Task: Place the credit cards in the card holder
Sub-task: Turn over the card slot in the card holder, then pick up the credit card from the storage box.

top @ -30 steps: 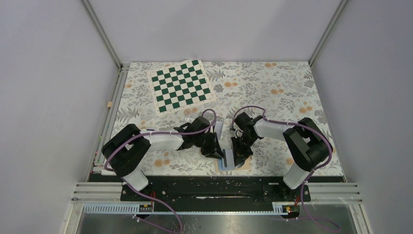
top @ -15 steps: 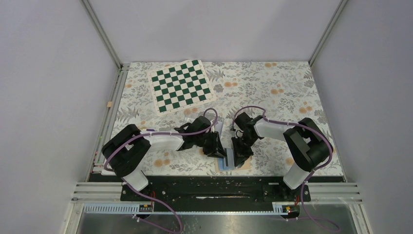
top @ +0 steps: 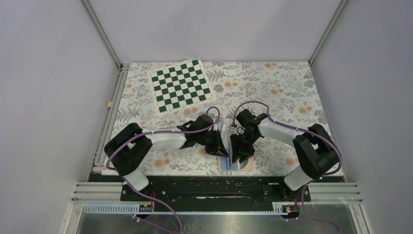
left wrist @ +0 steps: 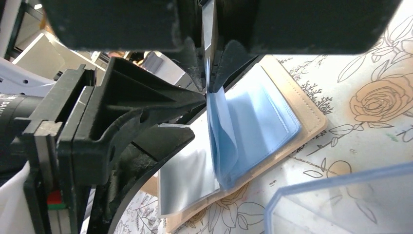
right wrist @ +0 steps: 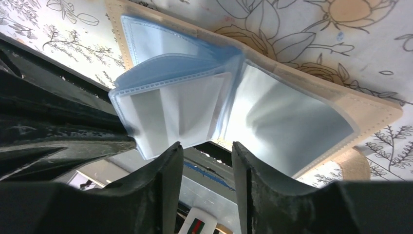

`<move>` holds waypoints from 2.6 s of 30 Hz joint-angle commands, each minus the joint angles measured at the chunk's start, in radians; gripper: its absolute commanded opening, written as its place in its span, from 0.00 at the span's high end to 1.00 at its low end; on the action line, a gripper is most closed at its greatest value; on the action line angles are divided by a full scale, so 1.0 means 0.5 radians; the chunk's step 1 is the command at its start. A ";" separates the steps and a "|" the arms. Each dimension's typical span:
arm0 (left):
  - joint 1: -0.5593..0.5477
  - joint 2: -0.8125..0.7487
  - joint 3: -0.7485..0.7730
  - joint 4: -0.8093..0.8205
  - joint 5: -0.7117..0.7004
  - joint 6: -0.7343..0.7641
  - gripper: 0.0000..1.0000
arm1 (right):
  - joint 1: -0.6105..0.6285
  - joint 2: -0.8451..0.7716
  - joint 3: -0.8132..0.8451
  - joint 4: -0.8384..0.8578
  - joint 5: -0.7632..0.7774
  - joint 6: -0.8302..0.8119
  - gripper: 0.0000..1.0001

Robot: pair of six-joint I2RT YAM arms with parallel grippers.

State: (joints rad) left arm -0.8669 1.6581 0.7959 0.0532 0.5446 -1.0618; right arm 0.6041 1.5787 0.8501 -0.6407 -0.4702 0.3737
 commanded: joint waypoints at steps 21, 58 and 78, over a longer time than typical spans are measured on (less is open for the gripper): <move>-0.105 0.231 0.289 0.213 0.168 -0.075 0.74 | -0.128 -0.297 -0.032 -0.262 0.494 0.071 0.39; -0.152 0.347 0.583 0.339 -0.007 0.053 0.38 | -0.346 -0.893 0.092 -0.351 0.449 0.026 0.34; 0.642 -0.104 0.745 -0.912 -0.282 0.773 0.36 | -0.311 -0.199 0.492 -0.117 0.078 0.163 0.47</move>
State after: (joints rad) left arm -0.6403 1.5944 1.1683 -0.4042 0.2604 -0.7372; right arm 0.4385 1.3762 0.9882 -0.7559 -0.3641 0.4152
